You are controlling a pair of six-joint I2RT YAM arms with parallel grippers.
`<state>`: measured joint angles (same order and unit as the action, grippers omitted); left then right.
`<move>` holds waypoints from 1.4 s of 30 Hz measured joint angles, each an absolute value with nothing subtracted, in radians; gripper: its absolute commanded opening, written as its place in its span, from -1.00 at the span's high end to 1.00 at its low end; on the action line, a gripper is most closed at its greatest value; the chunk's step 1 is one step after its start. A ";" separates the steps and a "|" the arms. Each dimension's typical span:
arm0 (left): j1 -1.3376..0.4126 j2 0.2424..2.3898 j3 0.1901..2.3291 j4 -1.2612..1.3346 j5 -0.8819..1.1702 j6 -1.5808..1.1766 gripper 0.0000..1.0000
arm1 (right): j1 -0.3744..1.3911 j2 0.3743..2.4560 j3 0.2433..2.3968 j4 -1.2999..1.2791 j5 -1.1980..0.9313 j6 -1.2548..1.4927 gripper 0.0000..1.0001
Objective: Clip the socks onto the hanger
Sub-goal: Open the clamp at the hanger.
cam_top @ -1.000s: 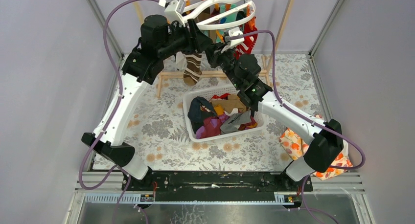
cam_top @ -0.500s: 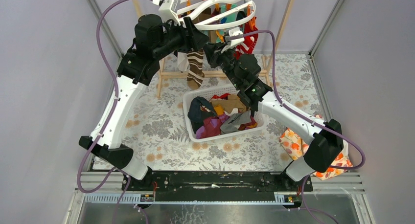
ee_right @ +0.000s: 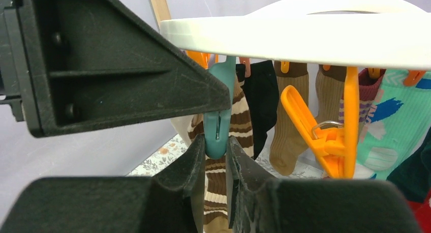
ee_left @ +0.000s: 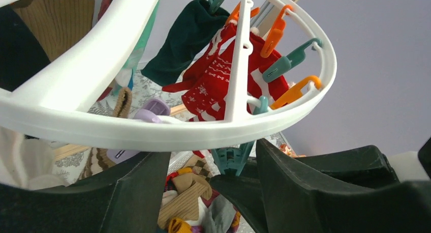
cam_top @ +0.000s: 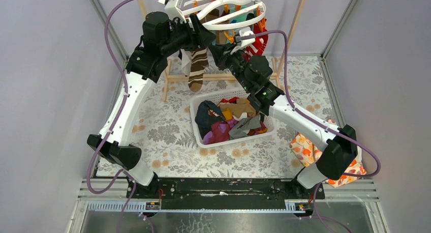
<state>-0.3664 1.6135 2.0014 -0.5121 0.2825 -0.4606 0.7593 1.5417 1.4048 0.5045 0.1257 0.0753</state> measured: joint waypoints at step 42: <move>-0.331 1.661 2.034 -0.432 0.397 -0.542 0.93 | 0.775 1.437 1.314 0.378 0.138 0.112 -0.99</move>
<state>-0.3309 1.6611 2.0338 -0.4320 0.3965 -0.5423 0.7753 1.4372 1.3140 0.3782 0.1383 0.1116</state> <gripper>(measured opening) 0.213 0.994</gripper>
